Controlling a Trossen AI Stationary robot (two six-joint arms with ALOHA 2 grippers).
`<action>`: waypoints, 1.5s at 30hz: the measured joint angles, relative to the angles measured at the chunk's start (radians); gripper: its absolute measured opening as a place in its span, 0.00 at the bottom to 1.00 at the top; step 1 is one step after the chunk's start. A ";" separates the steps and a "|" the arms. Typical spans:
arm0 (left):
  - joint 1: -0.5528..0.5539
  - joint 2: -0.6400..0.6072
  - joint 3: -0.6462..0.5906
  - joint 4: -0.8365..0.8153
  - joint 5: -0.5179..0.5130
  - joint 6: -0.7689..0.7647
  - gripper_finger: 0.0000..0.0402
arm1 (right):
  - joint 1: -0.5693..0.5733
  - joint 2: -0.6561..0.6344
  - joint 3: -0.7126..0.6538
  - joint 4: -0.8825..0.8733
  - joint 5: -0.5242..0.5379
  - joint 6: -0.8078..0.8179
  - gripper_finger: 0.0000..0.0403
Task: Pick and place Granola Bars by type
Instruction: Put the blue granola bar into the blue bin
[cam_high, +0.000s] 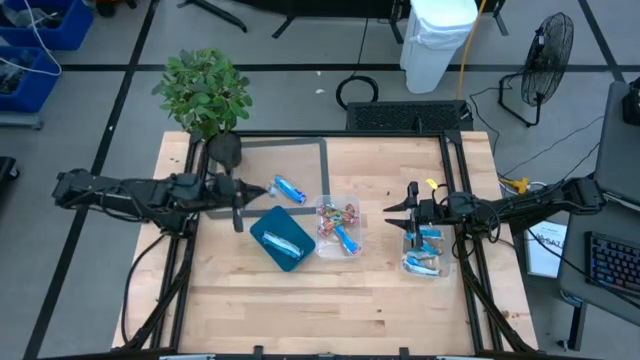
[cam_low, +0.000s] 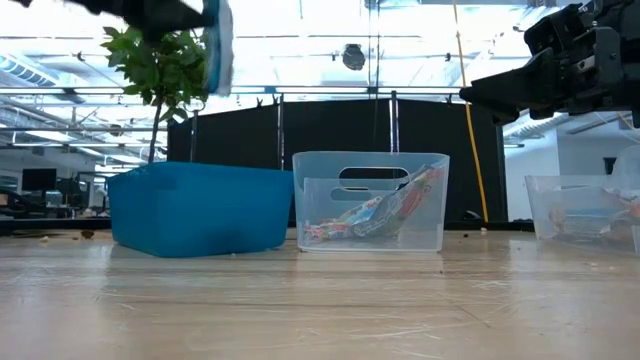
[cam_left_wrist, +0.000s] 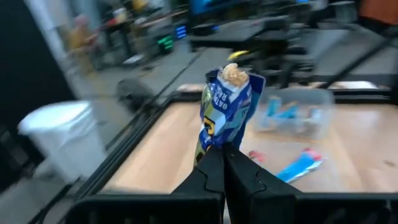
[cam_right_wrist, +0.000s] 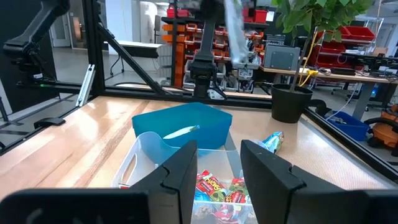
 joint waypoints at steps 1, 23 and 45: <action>0.010 -0.025 -0.021 -0.007 -0.021 -0.022 0.00 | 0.000 0.000 0.000 0.001 0.000 0.000 0.28; 0.115 0.174 0.159 -0.569 -0.189 -0.130 0.00 | 0.000 0.000 0.000 0.002 0.000 0.004 0.28; -0.114 0.674 0.439 -0.694 0.144 -0.126 0.00 | 0.000 0.000 0.000 0.001 0.000 0.004 0.28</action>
